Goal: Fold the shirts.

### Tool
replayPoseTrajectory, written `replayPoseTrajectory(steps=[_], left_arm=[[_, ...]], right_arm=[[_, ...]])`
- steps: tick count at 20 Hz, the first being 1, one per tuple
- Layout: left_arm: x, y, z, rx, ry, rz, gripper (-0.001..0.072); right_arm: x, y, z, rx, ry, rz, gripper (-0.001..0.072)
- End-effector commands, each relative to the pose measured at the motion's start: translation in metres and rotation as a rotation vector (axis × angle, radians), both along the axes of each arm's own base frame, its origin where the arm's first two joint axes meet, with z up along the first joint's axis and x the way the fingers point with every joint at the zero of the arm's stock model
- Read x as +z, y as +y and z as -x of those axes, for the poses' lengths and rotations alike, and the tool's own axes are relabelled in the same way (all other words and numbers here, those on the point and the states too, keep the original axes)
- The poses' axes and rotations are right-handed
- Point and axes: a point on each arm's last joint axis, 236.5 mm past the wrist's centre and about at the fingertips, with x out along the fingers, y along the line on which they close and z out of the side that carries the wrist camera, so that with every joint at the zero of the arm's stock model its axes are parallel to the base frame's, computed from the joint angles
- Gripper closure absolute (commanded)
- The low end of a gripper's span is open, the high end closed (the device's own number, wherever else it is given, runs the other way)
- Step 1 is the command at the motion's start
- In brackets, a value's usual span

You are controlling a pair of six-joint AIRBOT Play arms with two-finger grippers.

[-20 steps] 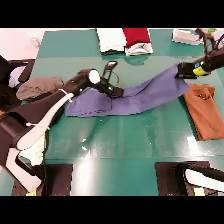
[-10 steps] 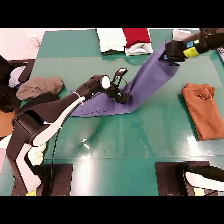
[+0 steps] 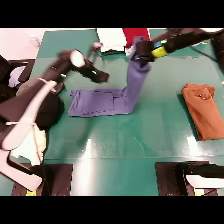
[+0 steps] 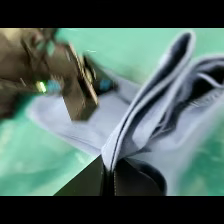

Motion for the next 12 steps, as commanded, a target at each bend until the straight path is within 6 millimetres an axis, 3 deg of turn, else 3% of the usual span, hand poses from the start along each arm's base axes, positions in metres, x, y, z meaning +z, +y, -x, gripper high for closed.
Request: replayPoseTrajectory(steps=[1, 3, 4, 5, 6, 7, 9, 11, 12], left_arm=[[0.071, 0.117, -0.012, 0.149, -0.129, -0.143, 0.0683], [0.114, 0.165, -0.007, 0.241, -0.197, -0.148, 0.0683], [0.135, 0.183, -0.002, 0.278, -0.235, -0.14, 0.0683], [0.152, 0.196, 0.003, 0.302, -0.27, -0.136, 0.0683], [0.167, 0.205, 0.009, 0.311, -0.303, -0.139, 0.0683], [0.179, 0.211, 0.014, 0.32, -0.327, -0.14, 0.0683], [0.195, 0.218, 0.022, 0.331, -0.366, -0.154, 0.0683], [0.203, 0.215, 0.028, 0.328, -0.378, -0.145, 0.0683], [0.203, 0.211, 0.03, 0.32, -0.373, -0.134, 0.0684]], right_arm=[[-0.013, 0.086, 0.003, 0.089, 0.0, -0.131, 0.0692], [-0.04, 0.141, 0.004, 0.134, -0.017, -0.159, 0.0691], [-0.056, 0.17, 0.004, 0.158, -0.046, -0.173, 0.0603], [-0.068, 0.195, 0.003, 0.181, -0.09, -0.183, 0.0434], [-0.079, 0.215, 0.004, 0.194, -0.122, -0.193, 0.0369], [-0.087, 0.226, 0.007, 0.21, -0.116, -0.189, 0.037], [-0.088, 0.22, 0.009, 0.248, -0.11, -0.133, 0.0372], [-0.09, 0.185, -0.001, 0.24, -0.115, -0.022, 0.0373], [-0.094, 0.159, -0.008, 0.21, -0.098, 0.035, 0.0373]])
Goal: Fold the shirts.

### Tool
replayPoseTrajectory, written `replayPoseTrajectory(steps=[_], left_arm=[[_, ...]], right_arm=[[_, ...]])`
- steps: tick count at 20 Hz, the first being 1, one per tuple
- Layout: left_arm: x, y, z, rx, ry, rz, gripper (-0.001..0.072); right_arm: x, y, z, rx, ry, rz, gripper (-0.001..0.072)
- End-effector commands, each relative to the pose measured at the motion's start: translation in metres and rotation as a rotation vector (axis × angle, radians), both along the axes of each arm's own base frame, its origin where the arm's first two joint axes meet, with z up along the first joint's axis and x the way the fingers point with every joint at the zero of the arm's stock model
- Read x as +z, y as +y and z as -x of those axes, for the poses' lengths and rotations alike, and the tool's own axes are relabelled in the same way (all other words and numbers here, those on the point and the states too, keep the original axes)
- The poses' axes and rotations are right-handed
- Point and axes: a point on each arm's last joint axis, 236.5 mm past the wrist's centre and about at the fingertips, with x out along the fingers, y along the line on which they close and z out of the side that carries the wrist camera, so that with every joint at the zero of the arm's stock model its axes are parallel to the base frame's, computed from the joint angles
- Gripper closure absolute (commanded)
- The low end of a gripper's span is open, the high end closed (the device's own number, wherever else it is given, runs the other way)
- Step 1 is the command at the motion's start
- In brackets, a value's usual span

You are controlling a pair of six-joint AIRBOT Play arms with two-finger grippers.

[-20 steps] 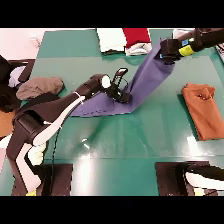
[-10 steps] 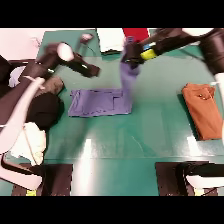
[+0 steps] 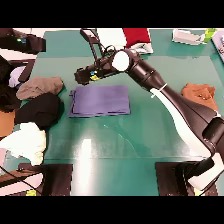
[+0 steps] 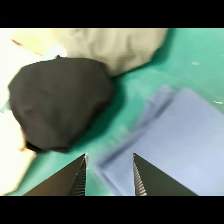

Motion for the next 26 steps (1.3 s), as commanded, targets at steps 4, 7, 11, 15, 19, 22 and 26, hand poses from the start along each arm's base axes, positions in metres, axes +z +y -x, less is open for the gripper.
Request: replayPoseTrajectory(steps=[4, 7, 11, 15, 19, 22, 26], left_arm=[[-0.001, -0.027, 0.017, -0.067, 0.014, 0.017, 0.0684], [-0.016, -0.06, 0.021, -0.139, 0.024, 0.015, 0.0683], [-0.028, -0.09, 0.025, -0.202, 0.026, 0.016, 0.0683], [-0.032, -0.094, 0.028, -0.213, 0.038, 0.012, 0.0683], [-0.036, -0.093, 0.032, -0.231, 0.056, -0.011, 0.0683], [-0.036, -0.093, 0.032, -0.231, 0.057, -0.011, 0.0683], [-0.036, -0.096, 0.033, -0.236, 0.06, 0.001, 0.0683]], right_arm=[[-0.055, -0.153, -0.023, -0.213, 0.142, 0.318, 0.0373], [-0.097, -0.226, -0.019, -0.378, 0.325, 0.39, 0.032], [-0.153, -0.259, -0.007, -0.514, 0.524, 0.419, 0.008], [-0.189, -0.222, 0.002, -0.49, 0.661, 0.344, 0.0083], [-0.212, -0.201, -0.009, -0.523, 0.703, 0.27, 0.0132], [-0.216, -0.19, -0.016, -0.527, 0.665, 0.249, 0.0165], [-0.211, -0.171, -0.024, -0.459, 0.551, 0.234, 0.0685]])
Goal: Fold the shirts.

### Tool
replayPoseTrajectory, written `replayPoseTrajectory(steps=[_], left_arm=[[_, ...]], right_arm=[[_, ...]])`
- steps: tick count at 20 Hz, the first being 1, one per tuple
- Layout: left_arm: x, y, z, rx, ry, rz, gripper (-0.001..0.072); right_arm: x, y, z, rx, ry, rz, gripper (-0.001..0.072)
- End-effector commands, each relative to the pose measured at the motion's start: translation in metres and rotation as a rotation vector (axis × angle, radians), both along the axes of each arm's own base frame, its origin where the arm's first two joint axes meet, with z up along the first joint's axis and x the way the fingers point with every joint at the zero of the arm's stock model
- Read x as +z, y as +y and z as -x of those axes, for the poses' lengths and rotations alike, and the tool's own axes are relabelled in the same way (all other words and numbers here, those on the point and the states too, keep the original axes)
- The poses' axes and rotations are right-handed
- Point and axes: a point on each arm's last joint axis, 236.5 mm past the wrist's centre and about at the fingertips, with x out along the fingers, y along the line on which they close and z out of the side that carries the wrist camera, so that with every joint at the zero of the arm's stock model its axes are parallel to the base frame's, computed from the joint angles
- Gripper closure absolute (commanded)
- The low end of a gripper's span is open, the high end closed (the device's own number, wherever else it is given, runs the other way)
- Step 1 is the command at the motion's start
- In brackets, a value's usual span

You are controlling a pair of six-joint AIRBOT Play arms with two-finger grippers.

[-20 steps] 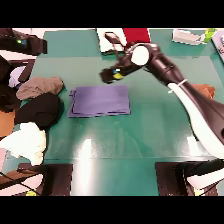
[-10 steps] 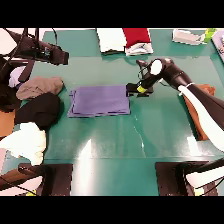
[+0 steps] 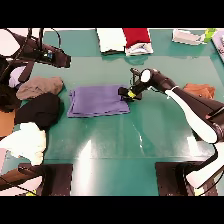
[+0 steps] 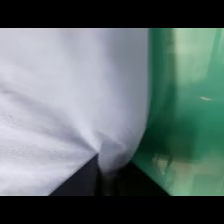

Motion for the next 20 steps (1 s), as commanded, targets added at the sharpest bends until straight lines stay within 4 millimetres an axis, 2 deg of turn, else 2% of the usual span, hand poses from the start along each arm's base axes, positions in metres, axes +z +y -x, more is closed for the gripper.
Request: replayPoseTrajectory(steps=[1, 3, 4, 5, 6, 8, 10, 12, 14, 16, 18, 20], left_arm=[[-0.001, -0.005, 0.003, -0.011, 0.013, 0.017, 0.0684], [-0.001, -0.009, 0.005, -0.02, 0.021, 0.034, 0.0684], [0.0, -0.015, 0.008, -0.034, 0.02, 0.034, 0.0684], [-0.001, -0.024, 0.011, -0.056, 0.02, 0.033, 0.0684], [0.0, -0.035, 0.016, -0.085, 0.016, 0.031, 0.0684], [0.003, -0.058, 0.023, -0.15, -0.009, 0.023, 0.0684], [0.007, -0.072, 0.028, -0.183, -0.028, 0.032, 0.0684], [0.009, -0.078, 0.029, -0.193, -0.036, 0.042, 0.0683], [0.01, -0.079, 0.028, -0.192, -0.04, 0.047, 0.0684], [0.011, -0.079, 0.028, -0.187, -0.041, 0.054, 0.0684], [0.013, -0.081, 0.026, -0.186, -0.052, 0.063, 0.0683], [0.015, -0.083, 0.026, -0.189, -0.057, 0.077, 0.0683]], right_arm=[[0.003, 0.015, -0.01, 0.055, -0.088, -0.015, 0.069], [0.021, 0.006, -0.016, 0.082, -0.102, -0.008, 0.0691], [0.038, -0.006, -0.026, 0.079, -0.128, -0.003, 0.0691], [0.061, -0.026, -0.04, 0.064, -0.171, 0.019, 0.0691], [0.083, -0.05, -0.052, 0.045, -0.213, 0.053, 0.0691], [0.127, -0.119, -0.07, -0.022, -0.287, 0.16, 0.0691], [0.162, -0.199, -0.076, -0.131, -0.326, 0.265, 0.0691], [0.186, -0.271, -0.07, -0.265, -0.335, 0.302, 0.0691], [0.202, -0.345, -0.057, -0.421, -0.335, 0.326, 0.0691], [0.214, -0.404, -0.041, -0.558, -0.339, 0.333, 0.0691], [0.22, -0.443, -0.027, -0.657, -0.339, 0.325, 0.0691], [0.223, -0.463, -0.018, -0.717, -0.338, 0.291, 0.0691]])
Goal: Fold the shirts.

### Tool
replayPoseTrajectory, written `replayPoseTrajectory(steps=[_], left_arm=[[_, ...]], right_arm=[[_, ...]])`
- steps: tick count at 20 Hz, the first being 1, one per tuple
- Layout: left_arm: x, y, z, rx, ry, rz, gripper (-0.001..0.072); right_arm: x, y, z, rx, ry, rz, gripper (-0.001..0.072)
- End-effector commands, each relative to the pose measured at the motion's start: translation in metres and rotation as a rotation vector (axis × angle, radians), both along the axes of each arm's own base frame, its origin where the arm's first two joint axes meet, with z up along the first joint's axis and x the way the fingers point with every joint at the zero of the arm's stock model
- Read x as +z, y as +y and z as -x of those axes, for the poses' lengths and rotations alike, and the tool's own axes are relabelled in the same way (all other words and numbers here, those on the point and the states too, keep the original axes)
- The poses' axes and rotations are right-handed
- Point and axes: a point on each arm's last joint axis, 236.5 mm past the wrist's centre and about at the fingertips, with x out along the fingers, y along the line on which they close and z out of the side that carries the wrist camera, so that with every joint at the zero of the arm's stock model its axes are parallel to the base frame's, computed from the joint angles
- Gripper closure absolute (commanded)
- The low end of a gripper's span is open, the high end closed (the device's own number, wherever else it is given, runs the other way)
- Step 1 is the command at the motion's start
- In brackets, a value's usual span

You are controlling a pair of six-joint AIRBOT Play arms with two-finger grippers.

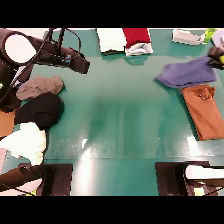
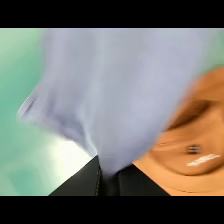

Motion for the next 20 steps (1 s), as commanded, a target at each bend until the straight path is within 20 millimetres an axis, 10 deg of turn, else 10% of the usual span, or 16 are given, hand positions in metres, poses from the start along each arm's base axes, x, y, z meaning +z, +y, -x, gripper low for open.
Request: replayPoseTrajectory(steps=[1, 8, 13, 20], left_arm=[[0.004, -0.006, 0.0, -0.005, -0.008, 0.03, 0.0683], [0.004, -0.008, 0.002, -0.01, 0.002, 0.037, 0.0683], [0.002, -0.008, 0.003, -0.013, 0.011, 0.033, 0.0684], [-0.003, -0.006, 0.007, -0.017, 0.034, 0.018, 0.0683]], right_arm=[[0.011, -0.049, 0.023, -0.119, -0.035, -0.049, 0.0691], [0.064, -0.051, 0.02, -0.132, -0.205, -0.001, 0.0691], [0.113, -0.06, 0.055, -0.175, -0.289, 0.064, 0.0691], [0.063, -0.067, 0.137, -0.241, -0.083, 0.047, 0.0691]])
